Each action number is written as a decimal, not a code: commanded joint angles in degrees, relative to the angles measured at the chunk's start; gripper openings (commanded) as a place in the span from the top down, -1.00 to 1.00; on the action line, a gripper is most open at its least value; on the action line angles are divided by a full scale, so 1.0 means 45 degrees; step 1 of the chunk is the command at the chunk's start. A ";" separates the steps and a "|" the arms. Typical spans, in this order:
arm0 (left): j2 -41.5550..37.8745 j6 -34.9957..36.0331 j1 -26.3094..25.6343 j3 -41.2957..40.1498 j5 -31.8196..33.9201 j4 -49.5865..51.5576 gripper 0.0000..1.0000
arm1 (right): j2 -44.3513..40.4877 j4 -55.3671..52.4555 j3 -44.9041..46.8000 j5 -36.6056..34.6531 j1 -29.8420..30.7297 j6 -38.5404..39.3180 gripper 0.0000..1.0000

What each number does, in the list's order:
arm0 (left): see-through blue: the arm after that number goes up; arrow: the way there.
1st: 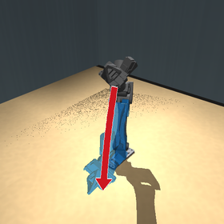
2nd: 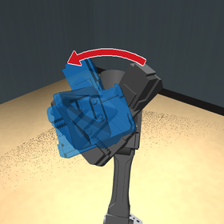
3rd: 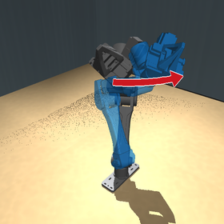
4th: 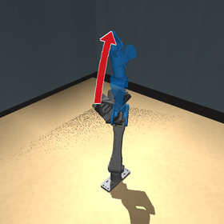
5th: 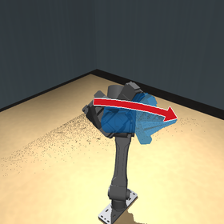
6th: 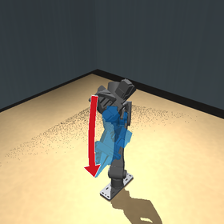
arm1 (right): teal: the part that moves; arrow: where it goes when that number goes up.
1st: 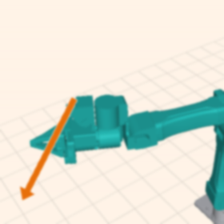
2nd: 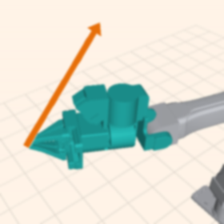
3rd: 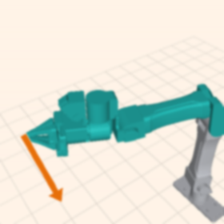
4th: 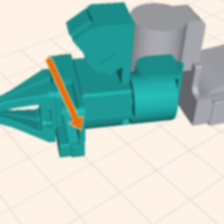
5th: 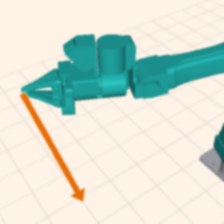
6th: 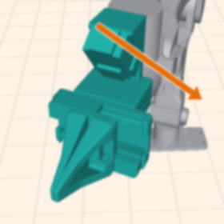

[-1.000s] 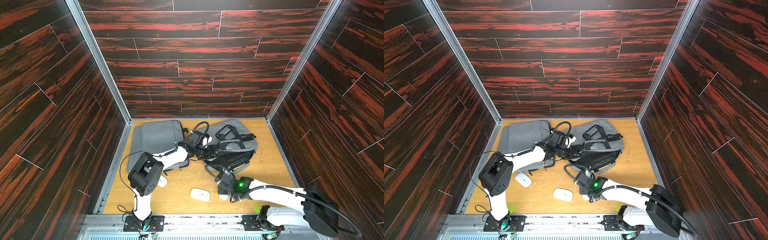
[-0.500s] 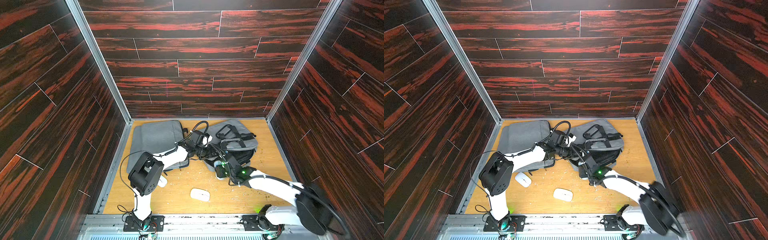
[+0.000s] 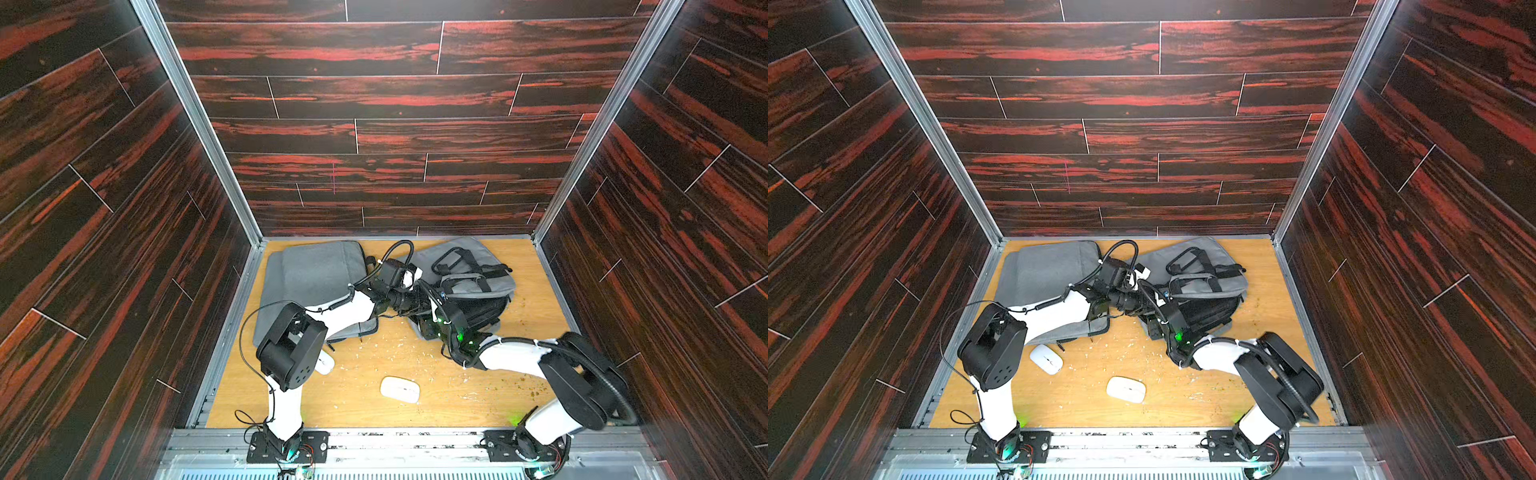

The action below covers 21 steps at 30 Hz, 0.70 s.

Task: Put the mouse into the laptop bag
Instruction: Place the mouse in the zippered laptop bag.

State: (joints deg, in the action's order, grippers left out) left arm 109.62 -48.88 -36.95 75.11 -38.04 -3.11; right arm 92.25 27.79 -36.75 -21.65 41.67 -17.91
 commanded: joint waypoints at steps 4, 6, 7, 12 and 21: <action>-0.0020 -0.0246 -0.0325 0.0104 -0.0512 -0.0558 1.00 | 0.1298 0.2429 -0.0663 -0.0750 -0.0369 0.0724 -0.35; 0.0016 -0.0306 -0.0388 0.0155 -0.0506 -0.0542 1.00 | 0.1589 0.2592 -0.0804 -0.0851 -0.0456 0.0969 -0.36; -0.0003 -0.0309 -0.0411 0.0164 -0.0512 -0.0524 1.00 | 0.1662 0.2516 -0.0891 -0.0863 -0.0547 0.1010 -0.33; -0.0049 -0.0292 -0.0480 0.0149 -0.0542 -0.0461 1.00 | 0.1620 0.2466 -0.0790 0.0062 -0.1246 0.0434 -0.47; 0.0552 0.0138 -0.0407 0.0686 -0.0390 0.0047 1.00 | -0.1865 -0.1378 0.0061 0.1758 -0.1238 -0.2151 -0.63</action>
State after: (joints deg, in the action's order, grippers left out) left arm 111.31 -49.15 -37.39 76.49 -36.23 -4.23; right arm 91.94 26.89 -36.88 -15.40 36.97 -20.51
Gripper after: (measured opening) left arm 0.082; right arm 0.814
